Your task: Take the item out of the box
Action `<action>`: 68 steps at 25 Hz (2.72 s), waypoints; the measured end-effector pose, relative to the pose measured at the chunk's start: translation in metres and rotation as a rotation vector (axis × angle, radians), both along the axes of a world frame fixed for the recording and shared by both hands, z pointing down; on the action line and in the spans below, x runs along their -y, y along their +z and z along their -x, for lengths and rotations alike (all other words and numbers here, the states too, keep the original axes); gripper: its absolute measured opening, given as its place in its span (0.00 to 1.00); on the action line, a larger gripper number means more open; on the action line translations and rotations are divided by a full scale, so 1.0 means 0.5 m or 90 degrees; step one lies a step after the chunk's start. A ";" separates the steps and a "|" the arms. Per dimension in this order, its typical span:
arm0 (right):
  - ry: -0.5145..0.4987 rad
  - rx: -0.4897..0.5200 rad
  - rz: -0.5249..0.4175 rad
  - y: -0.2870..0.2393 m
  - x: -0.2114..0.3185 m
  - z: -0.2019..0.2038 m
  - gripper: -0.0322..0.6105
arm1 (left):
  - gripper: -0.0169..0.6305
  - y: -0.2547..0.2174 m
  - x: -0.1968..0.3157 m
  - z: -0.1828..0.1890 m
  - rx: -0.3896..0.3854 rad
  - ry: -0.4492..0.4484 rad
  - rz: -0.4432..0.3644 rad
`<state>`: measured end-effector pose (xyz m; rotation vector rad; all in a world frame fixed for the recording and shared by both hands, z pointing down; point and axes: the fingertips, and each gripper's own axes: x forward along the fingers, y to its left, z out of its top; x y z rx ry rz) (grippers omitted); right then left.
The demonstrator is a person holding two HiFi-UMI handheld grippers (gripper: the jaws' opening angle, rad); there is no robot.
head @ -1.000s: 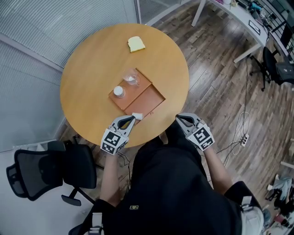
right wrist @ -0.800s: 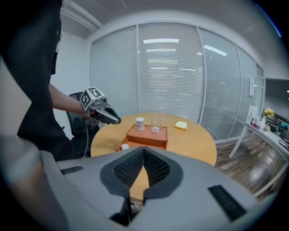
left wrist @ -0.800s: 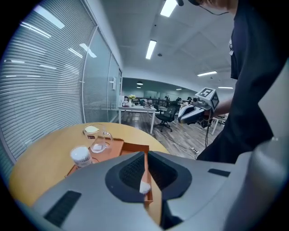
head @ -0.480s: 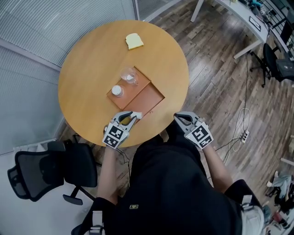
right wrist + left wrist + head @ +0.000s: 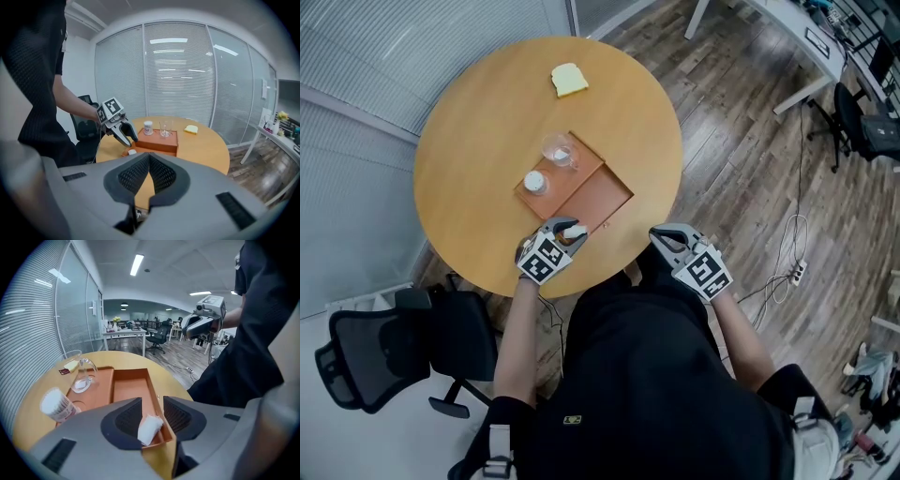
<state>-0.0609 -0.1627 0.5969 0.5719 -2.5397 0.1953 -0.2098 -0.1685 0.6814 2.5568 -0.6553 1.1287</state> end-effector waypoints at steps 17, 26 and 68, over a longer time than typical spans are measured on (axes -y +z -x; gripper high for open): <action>0.000 -0.014 0.009 0.018 -0.021 -0.009 0.06 | 0.34 0.109 -0.034 0.000 0.195 0.238 0.069; 0.010 -0.019 0.021 0.035 -0.025 -0.021 0.06 | 0.34 0.125 -0.017 0.015 0.267 0.313 0.068; 0.022 -0.020 0.039 0.050 -0.017 -0.033 0.06 | 0.29 0.182 -0.019 0.010 0.323 0.334 0.052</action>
